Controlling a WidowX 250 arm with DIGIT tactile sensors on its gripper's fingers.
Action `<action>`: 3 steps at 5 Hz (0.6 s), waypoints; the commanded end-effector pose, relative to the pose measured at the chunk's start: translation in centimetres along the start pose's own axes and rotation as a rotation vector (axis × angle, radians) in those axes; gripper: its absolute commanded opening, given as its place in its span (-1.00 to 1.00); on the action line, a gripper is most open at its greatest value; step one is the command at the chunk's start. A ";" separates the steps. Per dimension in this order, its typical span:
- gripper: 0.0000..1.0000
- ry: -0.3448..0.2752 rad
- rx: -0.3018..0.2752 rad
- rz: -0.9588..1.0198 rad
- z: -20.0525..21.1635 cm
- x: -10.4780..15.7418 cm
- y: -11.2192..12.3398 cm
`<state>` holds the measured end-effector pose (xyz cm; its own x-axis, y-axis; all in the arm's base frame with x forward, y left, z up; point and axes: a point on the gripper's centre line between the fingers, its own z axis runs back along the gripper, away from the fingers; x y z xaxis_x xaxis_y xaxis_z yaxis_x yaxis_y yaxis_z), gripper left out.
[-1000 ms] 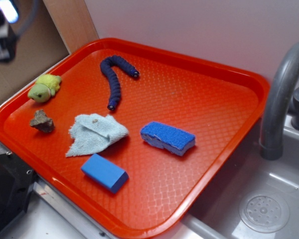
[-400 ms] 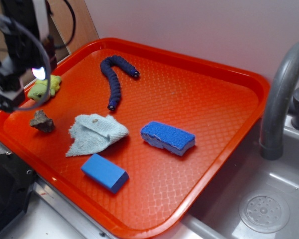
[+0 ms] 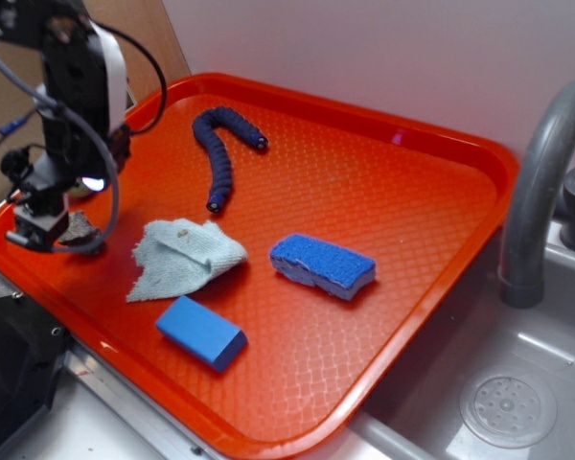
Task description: Grab the rock.
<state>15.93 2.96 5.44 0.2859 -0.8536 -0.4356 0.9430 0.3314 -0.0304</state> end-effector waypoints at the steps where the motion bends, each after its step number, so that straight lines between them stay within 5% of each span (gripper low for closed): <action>1: 1.00 0.042 -0.038 0.022 -2.7 -0.8 -1.3; 2: -1.00 0.062 0.015 0.064 -4.0 -0.4 -1.1; 3: -1.00 0.033 0.035 0.104 -4.5 0.5 -0.7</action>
<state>14.97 4.40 1.64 0.3772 -0.7895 -0.4842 0.9099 0.4134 0.0347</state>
